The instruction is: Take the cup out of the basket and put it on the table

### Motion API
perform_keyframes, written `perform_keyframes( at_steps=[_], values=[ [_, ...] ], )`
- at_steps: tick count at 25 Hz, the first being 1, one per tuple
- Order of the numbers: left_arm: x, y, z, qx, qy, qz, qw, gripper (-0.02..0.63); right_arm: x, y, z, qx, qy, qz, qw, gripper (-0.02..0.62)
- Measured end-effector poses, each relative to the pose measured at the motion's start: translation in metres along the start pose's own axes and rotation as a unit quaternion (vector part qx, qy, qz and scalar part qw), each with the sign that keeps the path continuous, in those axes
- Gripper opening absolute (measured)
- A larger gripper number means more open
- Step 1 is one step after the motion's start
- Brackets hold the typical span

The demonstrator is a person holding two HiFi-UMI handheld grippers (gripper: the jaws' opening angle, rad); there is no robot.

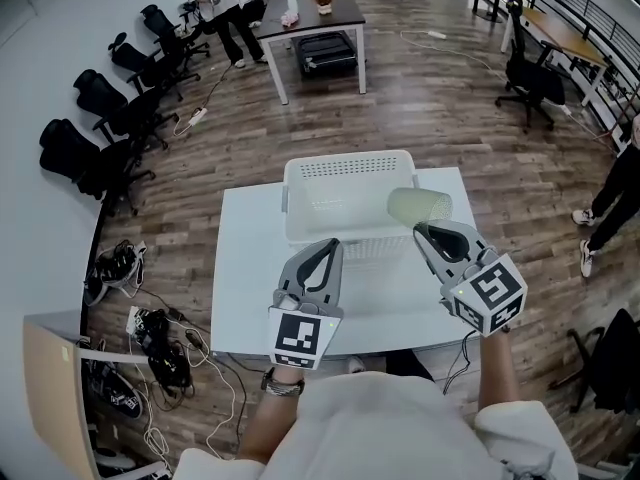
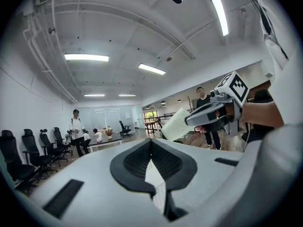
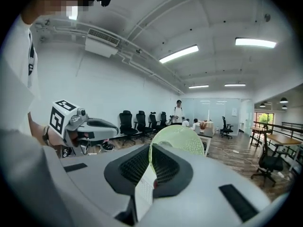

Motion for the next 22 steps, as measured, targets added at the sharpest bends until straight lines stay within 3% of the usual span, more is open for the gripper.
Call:
perform_keyframes(
  at_steps=[8,22],
  values=[
    [0.01,0.021,-0.004,0.014,-0.013,-0.008,0.9998,0.003,0.007,0.018,0.035,0.054,-0.033,-0.021,0.998,0.029],
    [0.007,0.031,-0.006,0.033,-0.006,-0.015,0.9993,0.003,0.005,0.022,0.029,0.07,-0.04,-0.021,0.997,0.028]
  ],
)
Point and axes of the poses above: the fingertips, and each gripper's own axes: z backward along the fingers, x to its right, y out of its top, the point moved 7 cm from there along z, backward along the fingers, and after that the axes turned 6 degrees about -y, right-handed, at the moved point
